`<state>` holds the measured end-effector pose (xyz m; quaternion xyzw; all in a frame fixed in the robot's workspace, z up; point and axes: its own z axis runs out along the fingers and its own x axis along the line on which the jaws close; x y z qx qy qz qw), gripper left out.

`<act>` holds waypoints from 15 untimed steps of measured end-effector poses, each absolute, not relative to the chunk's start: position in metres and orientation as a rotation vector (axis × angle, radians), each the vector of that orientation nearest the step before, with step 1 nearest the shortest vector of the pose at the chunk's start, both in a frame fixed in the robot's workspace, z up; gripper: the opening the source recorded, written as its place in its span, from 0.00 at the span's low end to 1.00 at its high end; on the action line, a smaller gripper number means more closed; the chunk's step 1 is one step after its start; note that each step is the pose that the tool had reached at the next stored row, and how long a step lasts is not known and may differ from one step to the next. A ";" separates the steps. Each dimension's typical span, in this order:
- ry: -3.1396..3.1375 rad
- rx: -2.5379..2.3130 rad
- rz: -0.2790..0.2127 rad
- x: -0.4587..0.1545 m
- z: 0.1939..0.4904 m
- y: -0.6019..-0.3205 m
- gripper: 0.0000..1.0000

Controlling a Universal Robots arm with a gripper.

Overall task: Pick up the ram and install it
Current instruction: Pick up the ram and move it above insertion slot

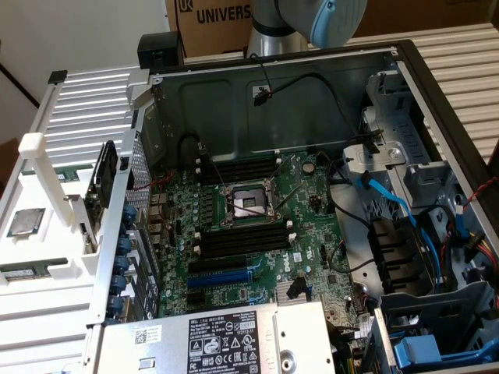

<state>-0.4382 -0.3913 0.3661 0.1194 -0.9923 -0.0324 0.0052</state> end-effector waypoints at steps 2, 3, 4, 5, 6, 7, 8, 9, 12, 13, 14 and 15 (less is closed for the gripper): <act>-3.101 0.419 -0.101 -0.438 0.366 -0.391 0.10; -3.096 0.447 -0.101 -0.438 0.366 -0.391 0.10; -3.091 0.475 -0.101 -0.438 0.366 -0.391 0.10; -3.087 0.502 -0.101 -0.438 0.366 -0.391 0.10; -3.081 0.531 -0.100 -0.438 0.366 -0.391 0.10; -3.075 0.560 -0.100 -0.438 0.366 -0.391 0.10; -3.070 0.588 -0.100 -0.438 0.366 -0.391 0.10; -3.064 0.615 -0.100 -0.438 0.366 -0.391 0.10; -3.044 0.698 -0.099 -0.438 0.366 -0.391 0.10; -3.037 0.725 -0.099 -0.438 0.366 -0.391 0.10; -3.030 0.754 -0.098 -0.438 0.366 -0.391 0.10; -3.021 0.784 -0.098 -0.438 0.366 -0.391 0.10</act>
